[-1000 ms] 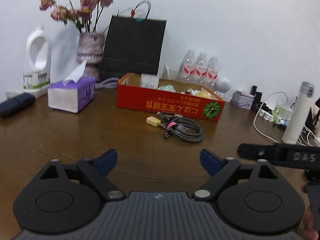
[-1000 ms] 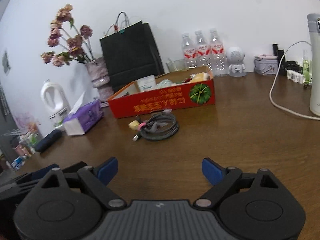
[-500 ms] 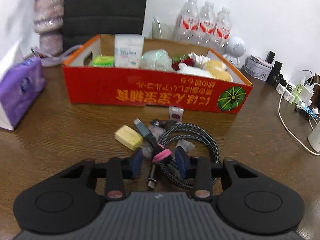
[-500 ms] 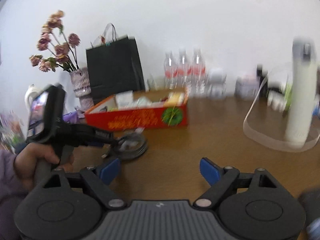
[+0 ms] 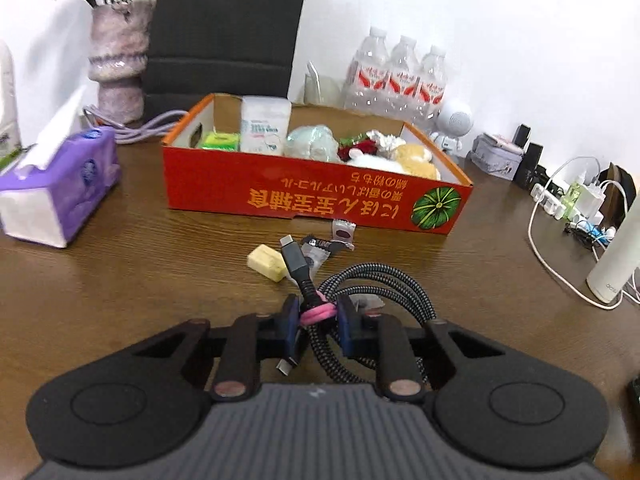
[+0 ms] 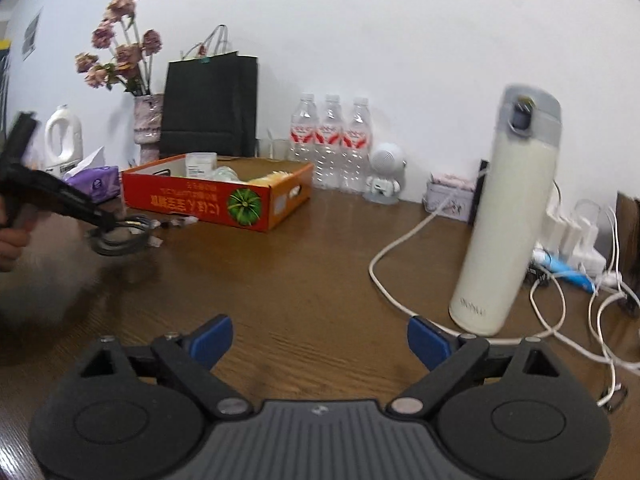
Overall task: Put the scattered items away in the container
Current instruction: 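Hold the cable in the left tool while the right tool grasps the small clear wrapper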
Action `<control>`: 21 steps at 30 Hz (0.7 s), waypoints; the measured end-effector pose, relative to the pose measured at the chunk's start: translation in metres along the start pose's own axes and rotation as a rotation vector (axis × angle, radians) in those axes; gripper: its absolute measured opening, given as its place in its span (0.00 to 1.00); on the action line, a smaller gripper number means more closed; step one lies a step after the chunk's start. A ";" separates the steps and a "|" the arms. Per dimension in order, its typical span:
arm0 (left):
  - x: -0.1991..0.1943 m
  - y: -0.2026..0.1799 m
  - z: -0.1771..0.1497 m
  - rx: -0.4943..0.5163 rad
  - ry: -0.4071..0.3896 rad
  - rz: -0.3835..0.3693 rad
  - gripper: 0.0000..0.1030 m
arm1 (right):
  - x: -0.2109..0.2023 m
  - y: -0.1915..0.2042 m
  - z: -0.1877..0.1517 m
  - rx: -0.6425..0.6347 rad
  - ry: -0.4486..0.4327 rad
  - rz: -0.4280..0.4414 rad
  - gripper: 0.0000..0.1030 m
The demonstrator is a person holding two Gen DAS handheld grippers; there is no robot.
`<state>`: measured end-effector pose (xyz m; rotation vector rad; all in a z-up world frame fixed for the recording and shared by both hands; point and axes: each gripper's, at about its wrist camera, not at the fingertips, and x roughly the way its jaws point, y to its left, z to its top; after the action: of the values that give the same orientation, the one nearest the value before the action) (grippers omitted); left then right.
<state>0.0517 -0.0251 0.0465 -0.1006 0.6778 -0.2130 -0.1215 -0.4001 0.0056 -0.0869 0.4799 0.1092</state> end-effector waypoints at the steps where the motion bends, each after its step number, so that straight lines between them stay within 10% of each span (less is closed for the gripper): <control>1: -0.006 0.003 -0.002 -0.013 -0.001 0.005 0.20 | 0.001 0.000 -0.001 0.001 0.010 -0.007 0.92; 12: -0.029 0.024 -0.013 -0.023 -0.014 0.076 0.20 | 0.013 0.037 -0.013 -0.179 0.067 -0.058 0.92; 21: -0.035 0.034 -0.025 -0.040 -0.016 0.050 0.20 | -0.009 0.065 0.013 -0.062 -0.027 0.157 0.92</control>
<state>0.0146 0.0153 0.0435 -0.1230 0.6682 -0.1501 -0.1320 -0.3349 0.0176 -0.1080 0.4559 0.2784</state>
